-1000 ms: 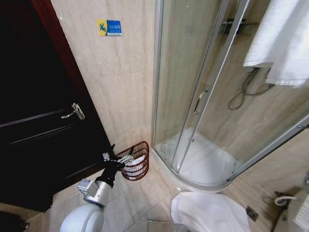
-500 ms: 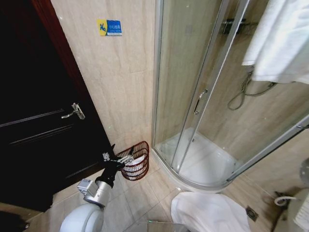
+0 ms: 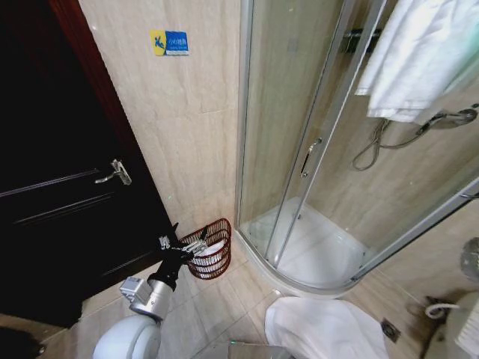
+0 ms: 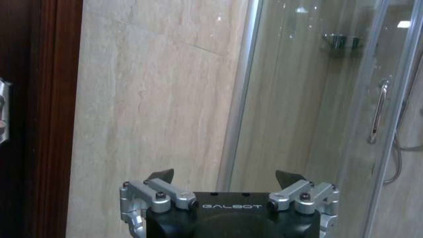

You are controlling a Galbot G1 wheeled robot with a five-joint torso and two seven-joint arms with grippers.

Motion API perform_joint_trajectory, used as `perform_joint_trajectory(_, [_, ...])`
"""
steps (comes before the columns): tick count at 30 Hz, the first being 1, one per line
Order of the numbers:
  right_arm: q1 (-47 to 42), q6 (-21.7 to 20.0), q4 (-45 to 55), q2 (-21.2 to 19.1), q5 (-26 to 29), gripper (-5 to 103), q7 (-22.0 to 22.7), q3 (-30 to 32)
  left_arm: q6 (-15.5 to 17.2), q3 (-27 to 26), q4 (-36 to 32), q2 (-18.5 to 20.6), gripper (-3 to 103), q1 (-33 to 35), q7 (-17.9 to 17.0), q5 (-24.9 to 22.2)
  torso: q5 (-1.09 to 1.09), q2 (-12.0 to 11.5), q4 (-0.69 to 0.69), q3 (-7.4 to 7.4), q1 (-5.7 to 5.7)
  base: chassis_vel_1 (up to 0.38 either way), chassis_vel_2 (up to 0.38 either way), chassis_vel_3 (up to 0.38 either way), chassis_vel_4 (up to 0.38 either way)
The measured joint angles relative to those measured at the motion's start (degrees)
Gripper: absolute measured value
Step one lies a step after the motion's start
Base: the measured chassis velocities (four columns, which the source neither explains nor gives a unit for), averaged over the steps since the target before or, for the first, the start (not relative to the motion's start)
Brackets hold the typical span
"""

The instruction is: Discard the used towel into the hamper.

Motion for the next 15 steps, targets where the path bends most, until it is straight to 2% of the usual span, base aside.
perform_joint_trajectory(5, [-1.03,0.28,0.92,-1.09,0.16,15,-0.33,0.73,0.0,0.0,0.0,0.0,100,0.0,0.0,0.0,-0.01,0.0,0.0,0.0,0.0,0.0,0.0,0.0,0.0])
perform_joint_trajectory(7, [-1.21,0.32,0.99,-1.22,0.18,15,-0.36,0.89,0.0,0.0,0.0,0.0,100,0.0,0.0,0.0,-0.01,0.0,0.0,0.0,0.0,0.0,0.0,0.0,0.0])
perform_joint_trajectory(9, [-1.94,0.41,1.34,-1.85,0.41,8,-0.48,1.52,0.0,0.0,0.0,0.0,100,0.0,0.0,0.0,0.0,0.0,0.0,0.0,0.0,0.0,0.0,0.0,0.0])
perform_joint_trajectory(15, [-3.79,1.3,2.52,-3.45,1.37,8,-1.65,2.64,0.0,0.0,0.0,0.0,100,0.0,0.0,0.01,0.0,0.0,0.0,0.0,0.0,0.0,0.0,0.0,0.0])
